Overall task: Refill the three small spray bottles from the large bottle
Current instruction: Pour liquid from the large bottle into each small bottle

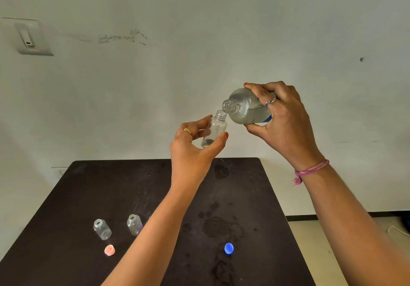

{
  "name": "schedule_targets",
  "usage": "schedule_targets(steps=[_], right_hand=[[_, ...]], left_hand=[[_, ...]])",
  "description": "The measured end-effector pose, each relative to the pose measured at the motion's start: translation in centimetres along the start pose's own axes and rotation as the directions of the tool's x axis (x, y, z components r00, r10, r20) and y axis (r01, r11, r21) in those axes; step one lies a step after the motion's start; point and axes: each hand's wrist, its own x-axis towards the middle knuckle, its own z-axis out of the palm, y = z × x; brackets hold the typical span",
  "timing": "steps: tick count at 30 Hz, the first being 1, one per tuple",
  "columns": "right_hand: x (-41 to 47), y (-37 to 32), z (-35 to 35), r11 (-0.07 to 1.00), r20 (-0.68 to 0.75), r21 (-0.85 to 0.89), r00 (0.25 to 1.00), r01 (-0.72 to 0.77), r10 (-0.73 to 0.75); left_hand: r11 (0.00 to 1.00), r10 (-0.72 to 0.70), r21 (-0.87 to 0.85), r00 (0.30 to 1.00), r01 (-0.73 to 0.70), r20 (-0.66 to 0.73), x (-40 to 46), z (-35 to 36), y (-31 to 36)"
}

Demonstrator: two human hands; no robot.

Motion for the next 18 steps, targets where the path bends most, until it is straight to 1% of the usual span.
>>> schedule_targets(steps=[18], right_hand=[[0.21,0.43,0.37,1.000,0.017,-0.010,1.000,-0.004,0.004]], left_hand=[[1.000,0.001,0.015,1.000,-0.001,-0.005,0.44,0.54,-0.35]])
